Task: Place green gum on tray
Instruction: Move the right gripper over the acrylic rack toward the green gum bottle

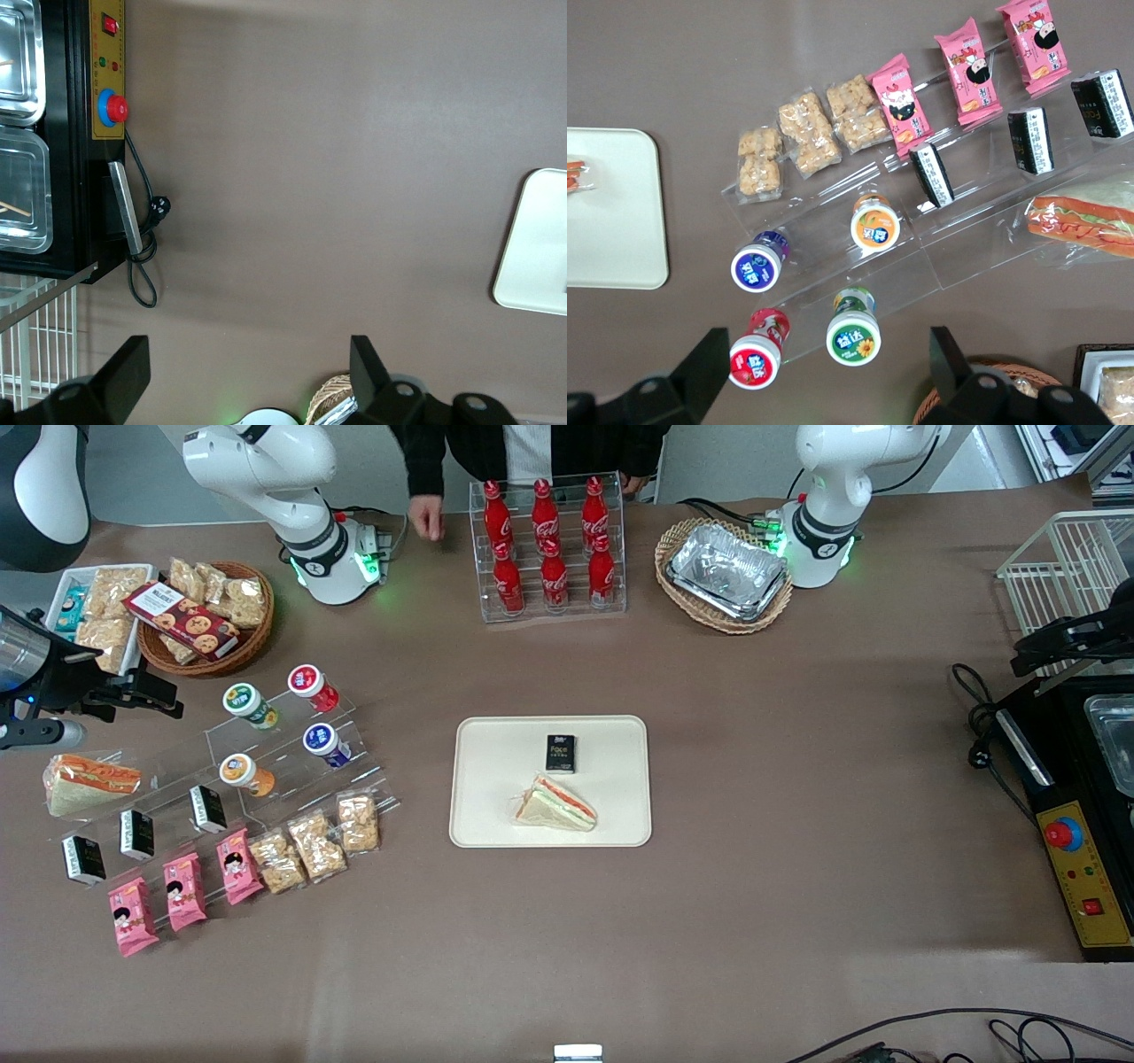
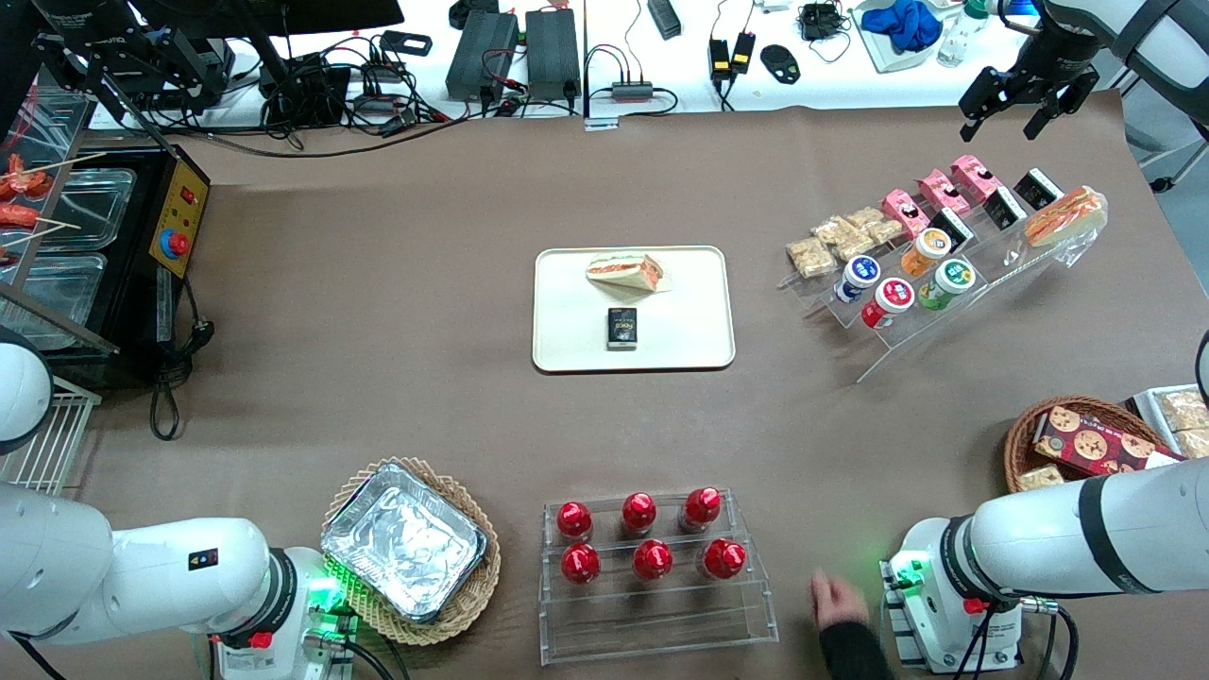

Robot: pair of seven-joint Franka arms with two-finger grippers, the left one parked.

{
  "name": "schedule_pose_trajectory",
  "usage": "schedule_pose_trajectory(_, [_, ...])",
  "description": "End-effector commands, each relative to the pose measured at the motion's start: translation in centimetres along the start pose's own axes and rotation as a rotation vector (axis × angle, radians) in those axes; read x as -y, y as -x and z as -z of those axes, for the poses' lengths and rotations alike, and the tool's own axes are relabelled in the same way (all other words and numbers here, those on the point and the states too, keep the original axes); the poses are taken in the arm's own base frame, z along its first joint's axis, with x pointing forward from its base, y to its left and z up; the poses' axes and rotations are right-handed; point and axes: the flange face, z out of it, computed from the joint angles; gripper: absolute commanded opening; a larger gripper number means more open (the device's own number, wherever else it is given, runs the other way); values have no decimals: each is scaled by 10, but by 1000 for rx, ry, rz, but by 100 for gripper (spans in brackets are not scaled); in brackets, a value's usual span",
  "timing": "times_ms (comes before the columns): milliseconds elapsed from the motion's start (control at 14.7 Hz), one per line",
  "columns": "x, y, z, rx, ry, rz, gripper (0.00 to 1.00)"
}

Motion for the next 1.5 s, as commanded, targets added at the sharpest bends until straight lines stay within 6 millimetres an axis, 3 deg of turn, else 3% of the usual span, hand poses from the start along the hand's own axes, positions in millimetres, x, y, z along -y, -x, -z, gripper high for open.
schedule_pose_trajectory(0, [0,-4,8,-23,11,9,100])
schedule_pose_trajectory(408, [-3,2,13,-22,4,6,100])
schedule_pose_trajectory(748, [-5,51,18,-34,-2,8,100])
schedule_pose_trajectory(1088, [-9,117,2,-57,-20,6,100])
schedule_pose_trajectory(1429, [-7,130,-5,-42,-24,9,100])
